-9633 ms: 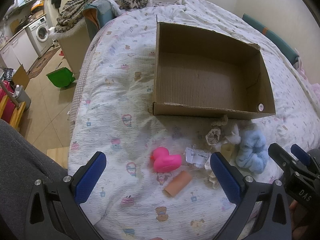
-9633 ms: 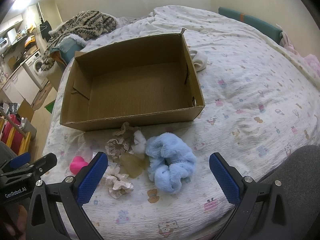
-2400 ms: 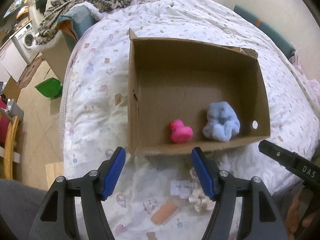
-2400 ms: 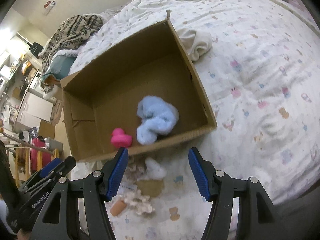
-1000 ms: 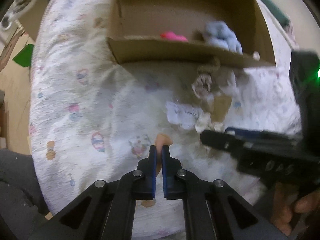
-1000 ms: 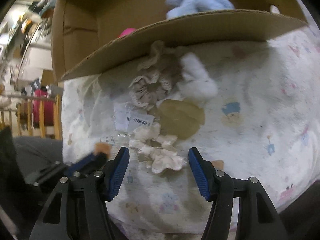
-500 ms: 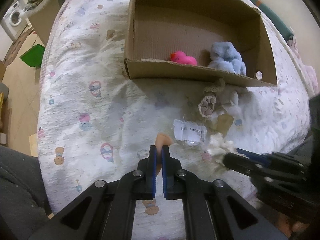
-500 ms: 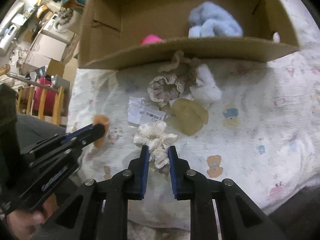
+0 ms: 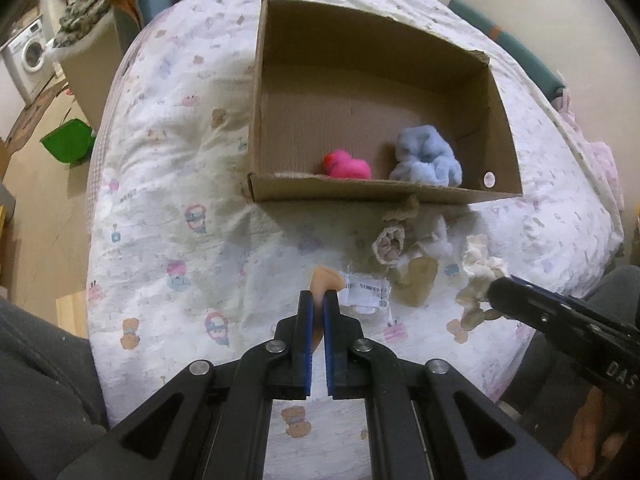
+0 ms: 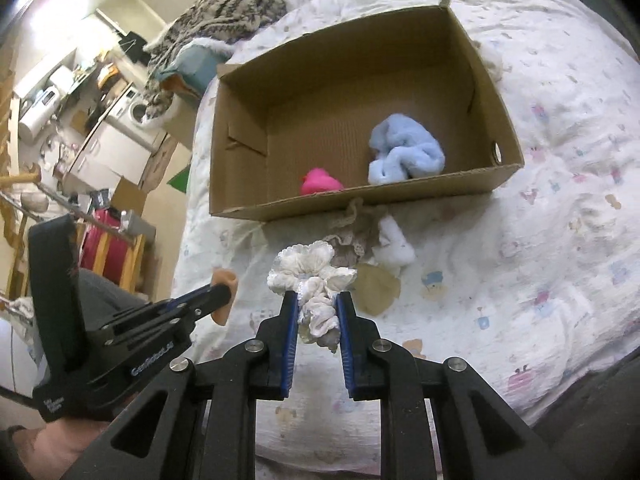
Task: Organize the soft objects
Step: 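Carry the cylinder and lace scrunchie into the box and open both tools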
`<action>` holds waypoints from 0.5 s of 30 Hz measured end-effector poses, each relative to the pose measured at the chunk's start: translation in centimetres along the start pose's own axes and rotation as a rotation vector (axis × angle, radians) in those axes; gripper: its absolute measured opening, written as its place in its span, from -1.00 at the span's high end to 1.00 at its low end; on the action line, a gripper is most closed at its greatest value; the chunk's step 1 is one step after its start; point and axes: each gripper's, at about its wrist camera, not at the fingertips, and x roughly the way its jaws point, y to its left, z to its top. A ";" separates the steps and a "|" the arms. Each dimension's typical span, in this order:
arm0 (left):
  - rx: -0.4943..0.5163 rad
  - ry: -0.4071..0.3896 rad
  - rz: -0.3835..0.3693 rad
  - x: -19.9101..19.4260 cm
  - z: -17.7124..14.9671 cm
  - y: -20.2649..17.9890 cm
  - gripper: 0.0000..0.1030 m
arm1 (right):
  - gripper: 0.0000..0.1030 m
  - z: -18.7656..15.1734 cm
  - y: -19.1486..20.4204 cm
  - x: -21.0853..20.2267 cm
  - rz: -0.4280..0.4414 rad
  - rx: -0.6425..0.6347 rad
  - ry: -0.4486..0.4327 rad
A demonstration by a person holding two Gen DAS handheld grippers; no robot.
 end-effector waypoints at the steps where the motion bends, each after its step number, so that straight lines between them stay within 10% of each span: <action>1: -0.001 0.001 -0.001 0.1 0.1 0.0 0.91 | 0.60 0.0 -0.1 0.0 -0.004 0.003 -0.001; 15: 0.005 0.010 0.008 0.6 0.6 0.2 0.91 | 0.60 0.9 -0.5 0.3 -0.081 -0.001 -0.075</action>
